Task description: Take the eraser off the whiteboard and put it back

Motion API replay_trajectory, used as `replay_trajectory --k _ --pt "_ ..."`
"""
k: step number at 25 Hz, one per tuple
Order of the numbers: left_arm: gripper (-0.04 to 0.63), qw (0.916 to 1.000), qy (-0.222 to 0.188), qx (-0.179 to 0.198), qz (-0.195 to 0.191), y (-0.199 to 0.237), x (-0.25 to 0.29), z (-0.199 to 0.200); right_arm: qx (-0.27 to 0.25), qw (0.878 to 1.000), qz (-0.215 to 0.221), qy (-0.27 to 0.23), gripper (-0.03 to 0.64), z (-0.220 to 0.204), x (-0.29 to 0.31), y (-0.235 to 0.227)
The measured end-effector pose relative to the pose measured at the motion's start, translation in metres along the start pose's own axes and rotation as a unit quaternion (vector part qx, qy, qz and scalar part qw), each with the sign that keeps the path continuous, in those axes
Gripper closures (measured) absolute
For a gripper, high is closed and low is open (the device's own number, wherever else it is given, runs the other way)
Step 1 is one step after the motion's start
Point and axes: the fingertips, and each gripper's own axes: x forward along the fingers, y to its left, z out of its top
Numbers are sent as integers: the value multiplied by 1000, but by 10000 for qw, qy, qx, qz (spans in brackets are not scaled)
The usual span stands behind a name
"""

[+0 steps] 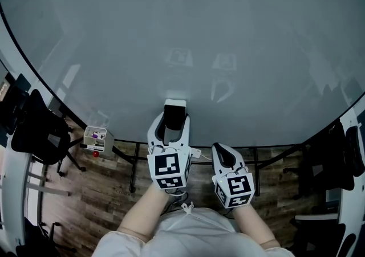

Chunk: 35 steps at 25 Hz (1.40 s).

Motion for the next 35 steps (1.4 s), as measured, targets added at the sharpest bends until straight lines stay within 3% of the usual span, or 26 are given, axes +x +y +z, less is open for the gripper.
replay_trajectory --k 10,22,35 --pt "344 9998 -78 55 -155 0 -35 -3 -20 10000 72 -40 588 0 -8 17" --pt "344 9982 524 -88 -272 -1 -71 -67 -31 9999 128 -30 588 -4 -12 33" --pt "342 9967 503 -241 -587 -21 -75 -64 -113 9997 -99 -183 588 6 -11 30"
